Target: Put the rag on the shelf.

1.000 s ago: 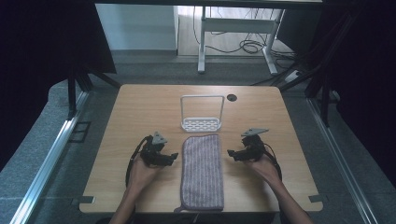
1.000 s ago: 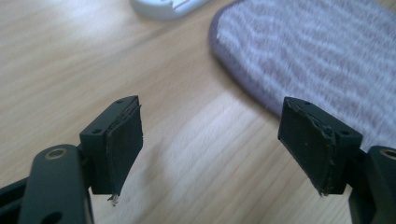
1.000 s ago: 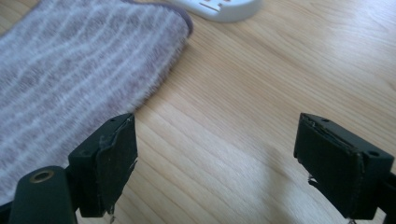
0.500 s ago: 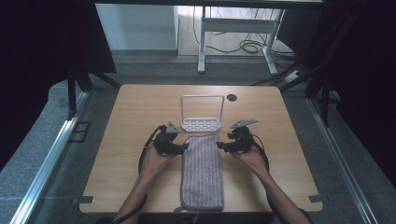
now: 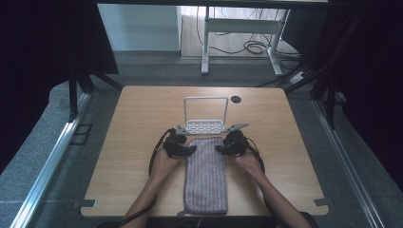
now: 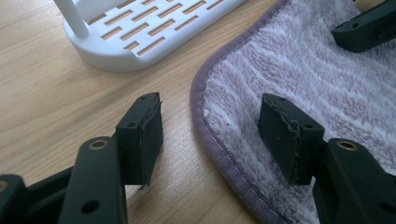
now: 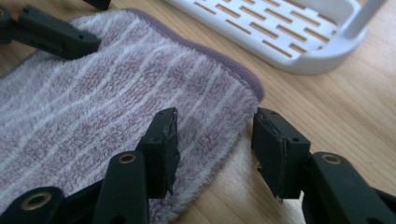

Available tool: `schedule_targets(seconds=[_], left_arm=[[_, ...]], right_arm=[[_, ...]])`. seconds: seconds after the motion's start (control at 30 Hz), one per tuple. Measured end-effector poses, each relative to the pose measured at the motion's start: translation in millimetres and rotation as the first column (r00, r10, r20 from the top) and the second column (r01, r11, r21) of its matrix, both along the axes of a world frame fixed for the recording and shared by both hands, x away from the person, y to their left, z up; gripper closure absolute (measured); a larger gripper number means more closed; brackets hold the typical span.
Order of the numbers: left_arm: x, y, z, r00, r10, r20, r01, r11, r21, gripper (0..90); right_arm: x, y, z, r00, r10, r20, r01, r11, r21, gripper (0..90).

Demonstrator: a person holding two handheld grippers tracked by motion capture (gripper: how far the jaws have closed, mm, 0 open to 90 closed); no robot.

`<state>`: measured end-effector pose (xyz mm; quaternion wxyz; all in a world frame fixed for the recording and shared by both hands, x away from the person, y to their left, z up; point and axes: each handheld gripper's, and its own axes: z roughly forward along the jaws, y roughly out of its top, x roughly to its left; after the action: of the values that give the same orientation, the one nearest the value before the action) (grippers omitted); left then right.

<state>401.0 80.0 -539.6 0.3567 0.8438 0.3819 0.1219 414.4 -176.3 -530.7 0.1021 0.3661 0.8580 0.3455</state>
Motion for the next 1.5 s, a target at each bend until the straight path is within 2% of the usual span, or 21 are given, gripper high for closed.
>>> schedule_targets(seconds=[0.07, 0.1, 0.13, 0.23, 0.3, 0.4, 0.47, 0.5, 0.6, 0.77, 0.83, 0.87, 0.9, 0.97, 1.0, 1.03, 1.2, 1.37, 1.5], left_arm=[[-2.2, -2.0, 1.2, 0.9999, 0.008, -0.007, -0.008, 1.0, 0.002, 42.0], [-4.2, -3.8, 2.5, 0.9999, -0.001, -0.016, 0.001, 1.0, 0.004, 51.5], [-5.6, -5.2, 3.3, 0.9997, 0.001, -0.023, 0.0, 1.0, 0.005, 56.5], [-8.2, -8.6, 4.7, 0.9988, -0.003, -0.05, 0.003, 1.0, -0.009, 72.0], [-8.8, -9.5, 5.5, 0.9984, -0.01, -0.056, 0.009, 0.9999, -0.007, 76.6], [-10.2, -9.9, 8.8, 0.9974, -0.031, -0.065, 0.03, 0.9995, -0.008, 78.8], [-11.7, -8.3, 15.4, 0.9985, -0.038, -0.04, 0.036, 0.9989, -0.031, 79.1], [-11.7, -8.3, 15.4, 0.9985, -0.038, -0.04, 0.036, 0.9989, -0.031, 79.1], [-16.4, -4.3, 39.2, 0.9986, -0.047, 0.026, 0.048, 0.9967, -0.065, 79.3], [-20.1, 0.2, 70.9, 0.9922, -0.059, 0.11, 0.068, 0.9949, -0.075, 79.3], [-20.4, 1.3, 82.0, 0.9892, -0.058, 0.134, 0.07, 0.9939, -0.085, 79.3], [-20.4, 1.3, 82.0, 0.9892, -0.058, 0.134, 0.07, 0.9939, -0.085, 79.3], [-20.0, 1.9, 88.8, 0.9877, -0.057, 0.146, 0.071, 0.9932, -0.092, 79.3], [-19.0, 2.7, 98.5, 0.9848, -0.057, 0.164, 0.074, 0.9927, -0.096, 79.3], [-18.2, 3.2, 104.3, 0.9826, -0.058, 0.176, 0.076, 0.9925, -0.096, 79.3], [-16.5, 3.9, 116.3, 0.9785, -0.06, 0.198, 0.079, 0.9925, -0.092, 79.3], [-12.2, 4.6, 145.2, 0.9667, -0.053, 0.25, 0.079, 0.9923, -0.095, 79.3], [-8.6, 6.4, 166.0, 0.955, -0.036, 0.294, 0.071, 0.9913, -0.111, 79.2], [-4.7, 7.7, 181.3, 0.9423, -0.024, 0.334, 0.062, 0.9925, -0.105, 79.2]], right_arm=[[-2.5, 1.6, 0.1, 0.9995, 0.029, 0.01, -0.029, 0.9995, -0.008, 63.0], [-4.4, 3.1, 0.0, 0.9987, 0.049, 0.011, -0.049, 0.9988, -0.005, 73.0], [-4.9, 3.5, -0.3, 0.9981, 0.062, 0.007, -0.062, 0.9981, 0.003, 76.7], [-6.9, 6.1, 1.2, 0.9972, 0.074, 0.005, -0.074, 0.9972, -0.01, 81.2], [-6.4, 5.8, 2.2, 0.9964, 0.085, -0.002, -0.085, 0.9963, -0.011, 82.1], [-6.6, 1.7, 5.7, 0.9959, 0.09, -0.008, -0.09, 0.996, 0.006, 82.9], [-8.2, -0.8, 12.1, 0.9963, 0.086, -0.001, -0.086, 0.9961, 0.021, 82.9], [-8.2, -0.8, 12.1, 0.9963, 0.086, -0.001, -0.086, 0.9961, 0.021, 82.9], [-11.2, -4.7, 31.2, 0.9955, 0.087, 0.036, -0.089, 0.9946, 0.053, 82.7], [-13.7, -8.7, 60.9, 0.9899, 0.108, 0.092, -0.116, 0.9894, 0.087, 82.6], [-13.6, -10.1, 73.1, 0.9874, 0.11, 0.113, -0.122, 0.9878, 0.098, 82.7], [-13.3, -10.6, 79.0, 0.9868, 0.108, 0.12, -0.121, 0.9872, 0.104, 82.7], [-13.3, -10.6, 79.0, 0.9868, 0.108, 0.12, -0.121, 0.9872, 0.104, 82.7], [-11.0, -12.7, 94.9, 0.9848, 0.105, 0.138, -0.124, 0.9834, 0.133, 82.6], [-10.3, -13.4, 100.3, 0.9837, 0.104, 0.147, -0.124, 0.983, 0.135, 82.7], [-9.6, -14.0, 105.5, 0.9827, 0.101, 0.155, -0.124, 0.9824, 0.14, 82.7], [-7.1, -16.0, 132.2, 0.975, 0.091, 0.203, -0.125, 0.9795, 0.158, 82.7], [-3.6, -16.7, 157.8, 0.9649, 0.083, 0.249, -0.126, 0.9786, 0.162, 82.7], [1.3, -16.3, 176.0, 0.9574, 0.077, 0.279, -0.125, 0.9793, 0.159, 82.8]])
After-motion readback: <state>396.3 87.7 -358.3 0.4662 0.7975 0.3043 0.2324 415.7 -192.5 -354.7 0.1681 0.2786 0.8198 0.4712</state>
